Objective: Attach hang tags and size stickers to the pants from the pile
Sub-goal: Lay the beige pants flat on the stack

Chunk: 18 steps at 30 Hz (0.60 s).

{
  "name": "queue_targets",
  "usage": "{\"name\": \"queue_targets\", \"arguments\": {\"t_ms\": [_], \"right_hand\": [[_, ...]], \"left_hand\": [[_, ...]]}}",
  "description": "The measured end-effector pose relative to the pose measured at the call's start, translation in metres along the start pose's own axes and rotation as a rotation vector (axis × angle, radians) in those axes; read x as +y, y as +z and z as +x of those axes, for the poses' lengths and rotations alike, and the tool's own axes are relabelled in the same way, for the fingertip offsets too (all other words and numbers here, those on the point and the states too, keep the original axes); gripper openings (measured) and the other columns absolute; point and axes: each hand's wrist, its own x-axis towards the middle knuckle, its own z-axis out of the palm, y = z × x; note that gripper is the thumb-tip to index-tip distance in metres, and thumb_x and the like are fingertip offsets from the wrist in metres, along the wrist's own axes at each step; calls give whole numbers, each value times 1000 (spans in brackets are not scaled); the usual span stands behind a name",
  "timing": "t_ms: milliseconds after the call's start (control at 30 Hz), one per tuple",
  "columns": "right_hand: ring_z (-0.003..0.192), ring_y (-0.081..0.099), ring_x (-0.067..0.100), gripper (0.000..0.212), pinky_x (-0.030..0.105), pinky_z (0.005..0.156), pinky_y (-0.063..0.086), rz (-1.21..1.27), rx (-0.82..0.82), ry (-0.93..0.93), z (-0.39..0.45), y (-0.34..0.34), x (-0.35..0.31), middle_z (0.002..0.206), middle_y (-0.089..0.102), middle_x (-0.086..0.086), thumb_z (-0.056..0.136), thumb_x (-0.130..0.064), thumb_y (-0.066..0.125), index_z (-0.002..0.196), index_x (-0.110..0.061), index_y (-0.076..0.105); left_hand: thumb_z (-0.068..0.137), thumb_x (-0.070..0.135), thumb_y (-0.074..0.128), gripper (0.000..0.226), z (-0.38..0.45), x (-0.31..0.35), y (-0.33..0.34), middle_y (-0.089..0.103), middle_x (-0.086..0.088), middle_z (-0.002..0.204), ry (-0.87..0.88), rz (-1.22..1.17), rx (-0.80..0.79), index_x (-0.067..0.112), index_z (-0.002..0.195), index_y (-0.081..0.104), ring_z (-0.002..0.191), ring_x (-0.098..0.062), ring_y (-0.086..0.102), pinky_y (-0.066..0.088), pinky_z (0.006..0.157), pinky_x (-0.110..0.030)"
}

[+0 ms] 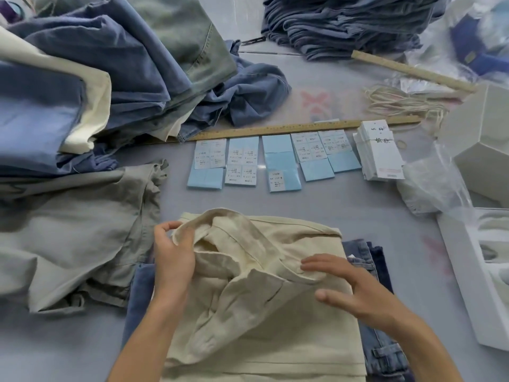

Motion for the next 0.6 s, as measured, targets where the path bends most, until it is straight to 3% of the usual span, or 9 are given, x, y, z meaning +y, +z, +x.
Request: {"name": "queue_targets", "arguments": {"t_ms": [67, 100, 167, 233, 300, 367, 467, 533, 600], "right_hand": [[123, 56, 3, 27, 19, 103, 42, -124, 102, -80, 4, 2, -8, 110, 71, -23, 81, -59, 73, 93, -36, 79], [112, 60, 6, 24, 24, 98, 45, -149, 143, -89, 7, 2, -14, 98, 72, -19, 82, -57, 70, 80, -34, 76], [94, 64, 11, 28, 32, 91, 48, -158, 131, -85, 16, -1, -22, 84, 70, -10, 87, -48, 69, 68, -27, 69], [80, 62, 13, 30, 38, 83, 50, -190, 107, -101, 25, -5, -27, 75, 66, -5, 93, -35, 71, 66, -22, 64], [66, 56, 11, 34, 35, 67, 47, -189, 156, -126, 36, -6, -30, 65, 59, -4, 95, -26, 70, 64, -15, 59], [57, 45, 8, 39, 23, 57, 36, -155, 220, -123, 45, -3, -34, 55, 50, -10, 96, -21, 68, 60, -18, 53], [54, 38, 7, 45, 22, 55, 30, -158, 204, -72, 56, 4, -33, 50, 41, -14, 99, -24, 64, 58, -23, 45], [52, 36, 5, 47, 21, 54, 29, -97, 194, -7, 64, 8, -27, 49, 39, -15, 101, -24, 60, 58, -23, 40], [53, 33, 4, 44, 21, 54, 27, -18, 193, 77, 70, 12, -20, 53, 35, -15, 103, -25, 56, 62, -19, 39]], "left_hand": [[94, 19, 64, 26, -5, 5, 7, 63, -11, 118, 47, 102, -26, 27, 114, 49, 97, -21, 62, 47, 79, -35], [93, 19, 65, 36, -10, 8, 9, 56, -13, 128, 165, 266, -5, 24, 124, 47, 110, -26, 58, 44, 90, -35], [95, 21, 63, 48, -30, 18, 11, 44, -15, 139, 645, 555, 70, 19, 139, 44, 127, -27, 44, 29, 109, -28], [99, 26, 59, 41, -52, 27, 14, 50, -9, 140, 1103, 559, -100, 18, 138, 51, 130, -21, 46, 24, 114, -26], [102, 39, 60, 31, -71, 26, 14, 61, 1, 128, 1324, 604, -399, 21, 128, 62, 120, -20, 57, 38, 107, -36], [99, 42, 65, 24, -82, 17, 9, 65, 7, 106, 1419, 799, -540, 21, 111, 69, 100, -21, 63, 47, 95, -40], [96, 29, 68, 11, -84, 4, -3, 55, 8, 79, 1466, 901, -508, 22, 88, 68, 77, -20, 58, 45, 78, -35], [95, 26, 67, 19, -87, -3, -11, 48, 7, 73, 1486, 897, -524, 23, 78, 60, 69, -19, 51, 40, 72, -32], [98, 35, 64, 30, -92, -8, -13, 47, 7, 66, 1482, 927, -591, 24, 71, 54, 63, -17, 46, 38, 67, -31]]}}
